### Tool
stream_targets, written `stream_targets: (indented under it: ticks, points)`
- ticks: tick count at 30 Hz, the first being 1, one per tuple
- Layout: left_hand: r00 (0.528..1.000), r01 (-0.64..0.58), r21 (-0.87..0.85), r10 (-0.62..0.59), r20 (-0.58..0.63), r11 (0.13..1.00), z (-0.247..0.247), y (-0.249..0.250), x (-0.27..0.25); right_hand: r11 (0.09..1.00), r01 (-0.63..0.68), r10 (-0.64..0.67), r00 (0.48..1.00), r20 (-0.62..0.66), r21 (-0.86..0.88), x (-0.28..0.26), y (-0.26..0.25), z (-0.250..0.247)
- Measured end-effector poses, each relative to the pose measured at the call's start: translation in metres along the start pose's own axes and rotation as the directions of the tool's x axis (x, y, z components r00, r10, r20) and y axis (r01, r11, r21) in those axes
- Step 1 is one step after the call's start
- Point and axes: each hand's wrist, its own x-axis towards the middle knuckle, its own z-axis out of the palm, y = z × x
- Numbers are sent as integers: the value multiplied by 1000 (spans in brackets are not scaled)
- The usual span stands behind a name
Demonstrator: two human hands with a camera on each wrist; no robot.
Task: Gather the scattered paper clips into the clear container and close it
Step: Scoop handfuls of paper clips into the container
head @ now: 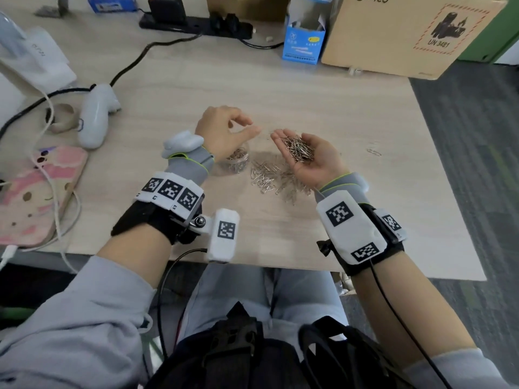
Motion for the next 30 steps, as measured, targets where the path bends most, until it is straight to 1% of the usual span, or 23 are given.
stream_targets:
  ticks: [1, 3, 5, 7, 10, 14, 16, 19, 23, 27, 30]
  points:
    - [999, 32, -4, -32, 18, 999, -3, -6, -2, 1000, -7, 7, 1000, 3, -9, 0, 3, 3]
    - [993, 68, -15, -66, 95, 998, -10, -12, -10, 999, -25, 26, 1000, 14, -22, 0, 9, 8]
    - [981, 52, 4, -52, 187, 999, -15, -18, -18, 997, -47, 49, 998, 27, -59, -1, 16, 14]
    - [974, 15, 28, -21, 227, 1000, -15, -24, -22, 993, -60, 65, 997, 44, -100, -1, 20, 18]
    - [985, -14, 18, 11, 174, 1000, -13, -26, -22, 988, -85, 95, 993, 73, -133, -2, 28, 25]
    - [995, -71, 92, 64, 72, 993, -11, -15, -21, 963, -78, 95, 994, 53, -257, -6, 36, 34]
    - [997, -62, 118, 55, 59, 991, -9, -9, -20, 954, -73, 85, 996, 27, -292, -7, 38, 39]
    - [999, -25, 105, 22, 23, 994, -9, -3, -21, 934, -81, 92, 996, 15, -347, -11, 40, 46]
    - [1000, 17, 111, -20, 24, 994, -8, -1, -23, 910, -88, 116, 992, 45, -405, -18, 39, 54]
    - [999, 36, 104, -39, 26, 994, -10, -4, -25, 863, -61, 79, 997, 16, -501, -19, 34, 56]
    - [998, 50, 83, -52, 28, 995, -10, -6, -25, 819, -61, 94, 995, 28, -571, -22, 31, 57]
